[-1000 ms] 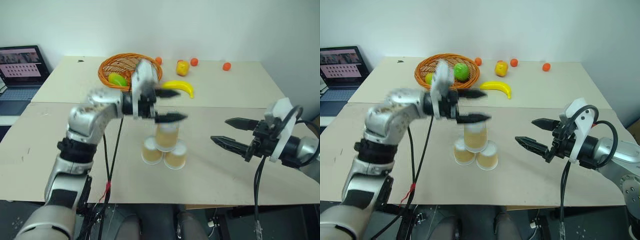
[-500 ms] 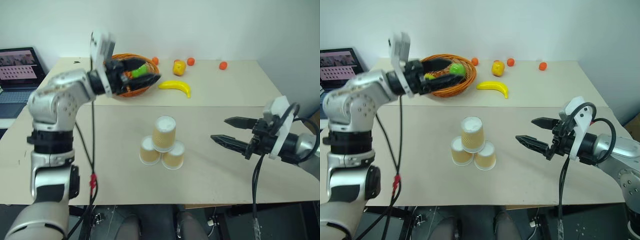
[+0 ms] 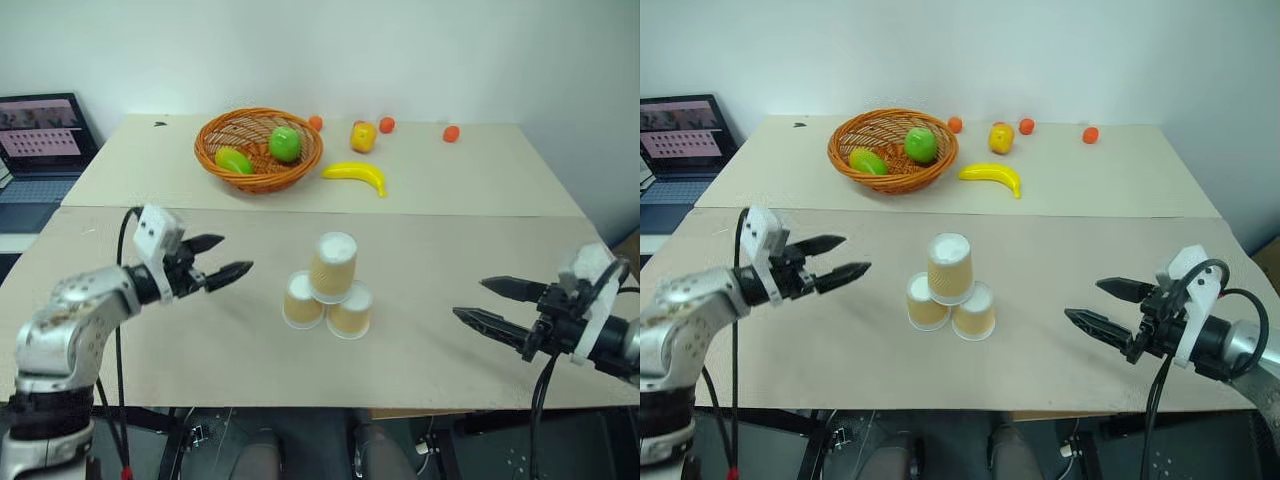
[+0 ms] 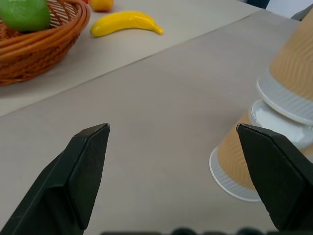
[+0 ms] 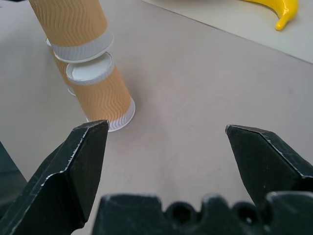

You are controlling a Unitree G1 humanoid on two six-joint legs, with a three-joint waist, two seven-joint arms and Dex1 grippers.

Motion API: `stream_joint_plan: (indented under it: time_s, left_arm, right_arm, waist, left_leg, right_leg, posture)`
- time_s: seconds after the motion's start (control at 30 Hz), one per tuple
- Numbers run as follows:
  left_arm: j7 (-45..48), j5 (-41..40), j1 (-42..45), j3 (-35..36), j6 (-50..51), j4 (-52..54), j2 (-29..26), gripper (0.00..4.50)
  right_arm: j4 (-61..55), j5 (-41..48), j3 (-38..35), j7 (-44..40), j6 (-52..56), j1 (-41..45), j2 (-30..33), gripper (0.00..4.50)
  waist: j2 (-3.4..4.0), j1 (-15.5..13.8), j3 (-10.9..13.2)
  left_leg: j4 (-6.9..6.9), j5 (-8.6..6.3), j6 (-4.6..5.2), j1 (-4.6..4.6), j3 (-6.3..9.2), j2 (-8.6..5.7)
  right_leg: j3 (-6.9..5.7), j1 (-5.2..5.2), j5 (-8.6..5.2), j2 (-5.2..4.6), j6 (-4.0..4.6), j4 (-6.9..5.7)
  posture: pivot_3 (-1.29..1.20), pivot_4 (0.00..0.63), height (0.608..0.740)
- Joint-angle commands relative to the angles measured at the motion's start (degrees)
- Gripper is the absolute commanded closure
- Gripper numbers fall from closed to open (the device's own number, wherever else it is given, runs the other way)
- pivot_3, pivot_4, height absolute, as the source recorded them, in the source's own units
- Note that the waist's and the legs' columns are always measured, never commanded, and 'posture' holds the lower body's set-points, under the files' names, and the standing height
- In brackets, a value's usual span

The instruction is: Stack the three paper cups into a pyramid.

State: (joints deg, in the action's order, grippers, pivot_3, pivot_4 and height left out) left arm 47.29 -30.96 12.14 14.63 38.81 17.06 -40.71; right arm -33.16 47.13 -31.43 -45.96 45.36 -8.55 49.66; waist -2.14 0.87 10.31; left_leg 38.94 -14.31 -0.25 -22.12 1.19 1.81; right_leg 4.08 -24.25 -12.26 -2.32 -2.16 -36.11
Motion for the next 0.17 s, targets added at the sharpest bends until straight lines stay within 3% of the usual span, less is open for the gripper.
stream_joint_plan:
  time_s: [0.03, 0.17]
  left_arm:
    - [-1.5, 2.3, -3.8, 1.1, -6.6, 4.0, 1.2, 0.08]
    - [-3.8, 4.4, -5.7, -0.6, -10.8, 4.9, 3.6, 0.08]
  right_arm:
    - [-1.8, -2.0, 0.5, 1.4, -3.4, -0.6, -1.9, 0.0]
    - [-1.2, -3.8, 3.9, 3.3, -4.5, 1.2, -3.5, 0.0]
  waist:
    - [0.0, 0.0, 0.0]
    - [0.01, -0.1, 0.0]
  left_leg:
    - [-0.01, 0.02, 0.0, 0.01, 0.0, 0.0]
    - [0.02, 0.03, -0.01, 0.11, -0.02, 0.02]
  right_leg:
    - [0.0, 0.0, 0.02, 0.01, 0.02, 0.0]
    - [0.02, 0.08, 0.02, 0.02, 0.03, -0.03]
  posture:
    - [0.0, 0.15, 0.737]
    - [0.0, 0.15, 0.737]
